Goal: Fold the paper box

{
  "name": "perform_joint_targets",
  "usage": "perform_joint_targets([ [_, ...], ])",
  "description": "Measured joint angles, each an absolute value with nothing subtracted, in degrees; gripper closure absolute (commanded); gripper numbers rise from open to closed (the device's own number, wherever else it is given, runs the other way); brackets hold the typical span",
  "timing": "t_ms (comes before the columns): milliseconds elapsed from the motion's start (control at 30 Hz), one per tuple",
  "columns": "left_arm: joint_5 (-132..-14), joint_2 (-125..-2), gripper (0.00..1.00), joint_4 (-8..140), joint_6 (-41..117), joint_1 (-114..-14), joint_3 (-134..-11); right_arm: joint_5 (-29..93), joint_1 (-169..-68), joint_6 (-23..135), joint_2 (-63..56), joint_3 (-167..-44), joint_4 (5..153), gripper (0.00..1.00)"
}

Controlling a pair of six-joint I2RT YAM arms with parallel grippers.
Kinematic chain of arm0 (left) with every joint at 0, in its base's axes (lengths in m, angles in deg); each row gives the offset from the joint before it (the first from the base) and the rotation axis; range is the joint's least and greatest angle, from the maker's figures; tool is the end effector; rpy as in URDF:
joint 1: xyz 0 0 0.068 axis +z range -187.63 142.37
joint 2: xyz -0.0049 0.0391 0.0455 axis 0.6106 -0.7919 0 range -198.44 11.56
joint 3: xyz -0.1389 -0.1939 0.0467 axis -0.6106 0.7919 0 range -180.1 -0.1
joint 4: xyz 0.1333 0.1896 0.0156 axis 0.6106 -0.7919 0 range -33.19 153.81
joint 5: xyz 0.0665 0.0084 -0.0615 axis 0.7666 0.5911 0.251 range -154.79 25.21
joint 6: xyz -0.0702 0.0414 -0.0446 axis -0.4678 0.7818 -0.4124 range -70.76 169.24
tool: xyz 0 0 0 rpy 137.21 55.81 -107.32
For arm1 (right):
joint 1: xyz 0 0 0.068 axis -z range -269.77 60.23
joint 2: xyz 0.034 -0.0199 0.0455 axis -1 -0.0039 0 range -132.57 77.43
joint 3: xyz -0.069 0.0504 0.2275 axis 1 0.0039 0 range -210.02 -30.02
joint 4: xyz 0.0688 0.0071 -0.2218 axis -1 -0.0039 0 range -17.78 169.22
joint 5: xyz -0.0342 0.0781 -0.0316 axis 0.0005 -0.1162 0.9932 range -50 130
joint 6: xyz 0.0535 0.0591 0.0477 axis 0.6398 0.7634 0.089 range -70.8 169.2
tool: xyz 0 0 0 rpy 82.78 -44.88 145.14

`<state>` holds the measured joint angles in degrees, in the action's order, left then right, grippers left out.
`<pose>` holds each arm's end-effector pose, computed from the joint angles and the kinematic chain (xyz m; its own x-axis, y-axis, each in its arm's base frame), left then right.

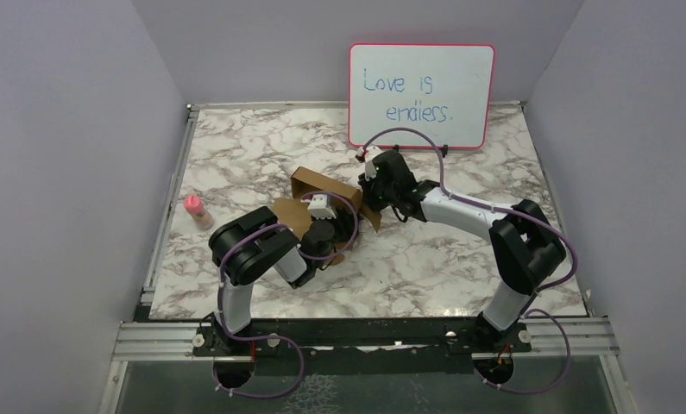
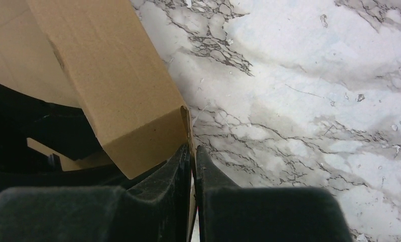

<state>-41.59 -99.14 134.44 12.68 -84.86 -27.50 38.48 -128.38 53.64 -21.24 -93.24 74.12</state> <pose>0.2511 -0.2228 0.0933 -0.3660 -0.4105 -0.8352 0.2436 0.8239 -0.5118 0.2985 0.2412 0.1664 -0.5562 -0.3448 -0.7562 -0.5981 0.7978 0.0761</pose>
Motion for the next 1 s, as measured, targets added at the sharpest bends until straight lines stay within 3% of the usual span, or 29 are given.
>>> perform_joint_targets([
  [233, -42.7, -92.0, 0.39, 132.5, 11.8, -84.1, -22.2, 41.2, -128.7, 53.7, -21.5, -93.5, 74.0, 0.89],
  [500, -42.9, -81.1, 0.42, 124.6, 11.9, -83.0, -17.2, 41.3, -128.7, 53.6, -21.6, -93.5, 74.0, 0.89],
  [1000, -44.3, -84.8, 0.52, 118.9, 11.3, -82.8, -20.3, 42.8, -128.7, 53.7, -22.6, -94.8, 74.0, 0.9],
])
